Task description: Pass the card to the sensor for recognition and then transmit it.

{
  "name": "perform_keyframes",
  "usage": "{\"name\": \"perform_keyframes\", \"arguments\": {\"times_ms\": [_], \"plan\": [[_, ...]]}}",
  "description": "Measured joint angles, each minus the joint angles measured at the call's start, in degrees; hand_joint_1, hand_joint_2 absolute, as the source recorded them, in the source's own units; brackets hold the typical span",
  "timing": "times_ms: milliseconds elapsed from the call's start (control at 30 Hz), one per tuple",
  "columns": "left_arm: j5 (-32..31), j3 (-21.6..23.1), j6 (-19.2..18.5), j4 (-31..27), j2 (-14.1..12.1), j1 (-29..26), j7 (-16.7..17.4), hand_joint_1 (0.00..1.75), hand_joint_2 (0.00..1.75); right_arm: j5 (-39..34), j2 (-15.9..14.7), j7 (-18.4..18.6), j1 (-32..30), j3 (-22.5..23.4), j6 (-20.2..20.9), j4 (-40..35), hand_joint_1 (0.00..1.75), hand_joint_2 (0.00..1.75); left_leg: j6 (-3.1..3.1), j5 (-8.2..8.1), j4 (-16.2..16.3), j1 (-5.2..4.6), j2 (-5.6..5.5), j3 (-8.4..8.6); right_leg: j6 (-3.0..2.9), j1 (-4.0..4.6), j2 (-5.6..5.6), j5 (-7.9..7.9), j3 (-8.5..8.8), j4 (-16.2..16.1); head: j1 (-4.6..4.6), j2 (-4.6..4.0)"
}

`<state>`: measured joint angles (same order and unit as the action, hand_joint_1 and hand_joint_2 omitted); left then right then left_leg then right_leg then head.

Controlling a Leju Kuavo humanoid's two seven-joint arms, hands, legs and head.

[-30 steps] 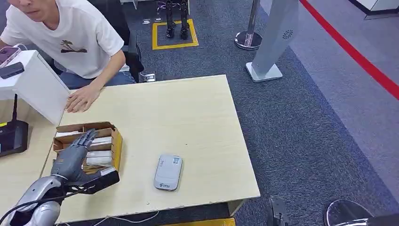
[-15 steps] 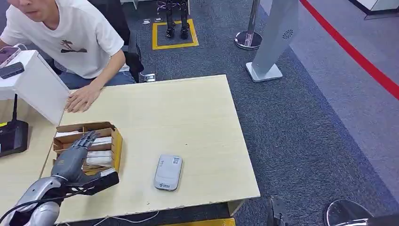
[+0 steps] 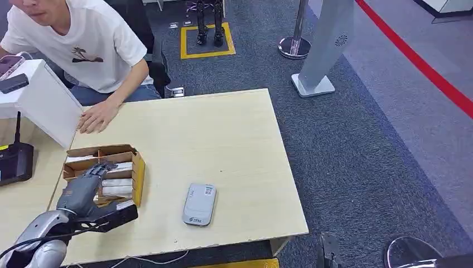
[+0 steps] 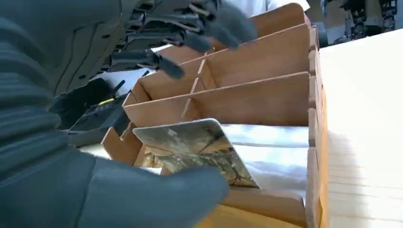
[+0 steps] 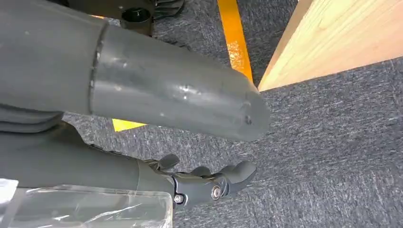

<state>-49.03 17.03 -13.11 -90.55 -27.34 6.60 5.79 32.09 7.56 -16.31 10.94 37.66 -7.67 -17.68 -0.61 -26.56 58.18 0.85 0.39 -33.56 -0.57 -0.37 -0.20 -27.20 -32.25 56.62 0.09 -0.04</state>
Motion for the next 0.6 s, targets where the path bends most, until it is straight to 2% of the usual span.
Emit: {"name": "perform_keyframes", "arguments": {"times_ms": [600], "plan": [[-0.2, 0.0, 0.6, -0.4, -0.2, -0.1, 0.1, 1.75, 1.75, -0.3, 0.0, 0.0, 0.0, 0.0, 0.0, 0.0, 0.0, 0.0, 0.0, 0.0, 0.0, 0.0, 0.0, 0.0, 0.0, 0.0, 0.0, 0.0, 0.0, 0.0, 0.02, 0.0]]}}
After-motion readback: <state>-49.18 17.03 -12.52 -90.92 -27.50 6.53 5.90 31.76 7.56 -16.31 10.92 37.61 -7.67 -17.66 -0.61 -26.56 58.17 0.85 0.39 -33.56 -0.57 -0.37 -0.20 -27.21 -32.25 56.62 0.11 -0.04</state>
